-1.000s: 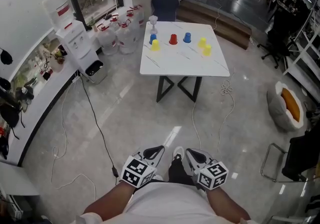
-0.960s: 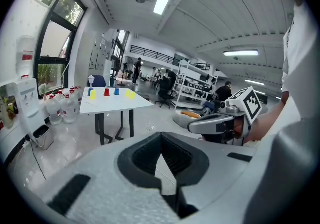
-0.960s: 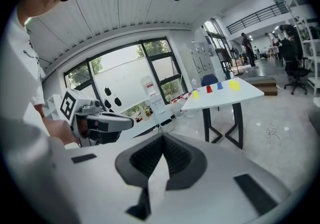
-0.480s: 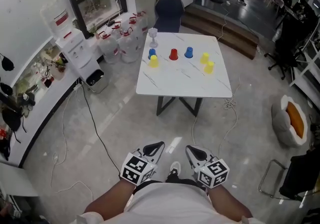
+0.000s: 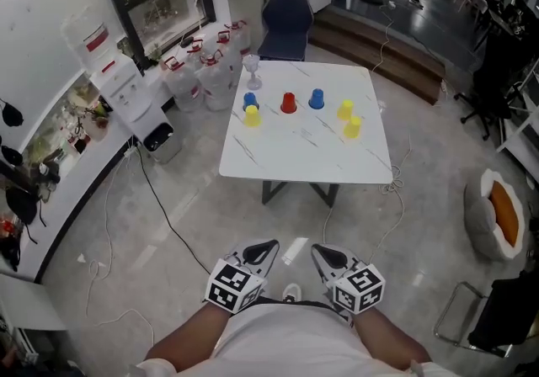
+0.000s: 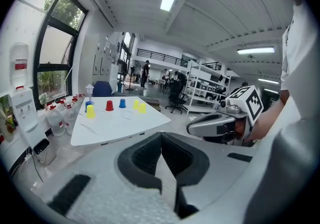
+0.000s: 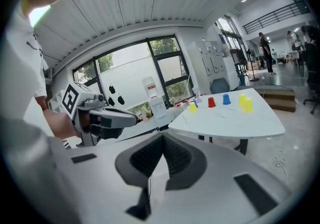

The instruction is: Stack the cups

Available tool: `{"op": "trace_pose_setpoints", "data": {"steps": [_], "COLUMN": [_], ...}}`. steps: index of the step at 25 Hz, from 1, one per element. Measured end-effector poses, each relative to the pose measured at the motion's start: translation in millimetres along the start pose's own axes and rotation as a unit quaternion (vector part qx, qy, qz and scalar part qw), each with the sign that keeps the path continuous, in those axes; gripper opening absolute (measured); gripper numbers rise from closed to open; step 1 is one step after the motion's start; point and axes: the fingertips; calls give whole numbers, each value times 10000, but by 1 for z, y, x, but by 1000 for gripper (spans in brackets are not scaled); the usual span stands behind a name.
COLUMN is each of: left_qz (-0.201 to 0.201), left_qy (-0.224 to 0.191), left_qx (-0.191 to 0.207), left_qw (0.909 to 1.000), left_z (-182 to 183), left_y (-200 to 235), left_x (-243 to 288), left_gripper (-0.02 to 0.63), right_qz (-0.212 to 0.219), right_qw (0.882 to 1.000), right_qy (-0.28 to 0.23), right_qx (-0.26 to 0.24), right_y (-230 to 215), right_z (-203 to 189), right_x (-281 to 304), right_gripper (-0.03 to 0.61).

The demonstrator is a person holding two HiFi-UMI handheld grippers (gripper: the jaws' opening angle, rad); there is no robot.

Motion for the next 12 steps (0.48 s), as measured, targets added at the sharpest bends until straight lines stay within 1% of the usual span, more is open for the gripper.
{"op": "trace_pose_setpoints", "data": {"steps": [3,8,12], "left_qz": [26,68,-29], "left_qy": [61,183,239], "left_qx": [39,-6,-61], "left_qw": [10000,9998,9997], "left_z": [11,15,16], "left_y": [7,21,28], "left_x": [13,25,39], "left_gripper": [8,8,8], "right_qz": [46,117,84], "right_qw": [10000,9999,9999], "right_qy": [-7,-11,77], "right_qx": [-22,32,70], "right_y": [-13,-25,-37], "right_z": [9,15,14], "right_x": [7,21,31], "right_gripper": [6,6,6]}}
Point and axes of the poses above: the fingertips, and each gripper's own axes: x forward along the fingers, y to its left, z out of its top, and after that the axes turned 7 degrees about y, right-handed
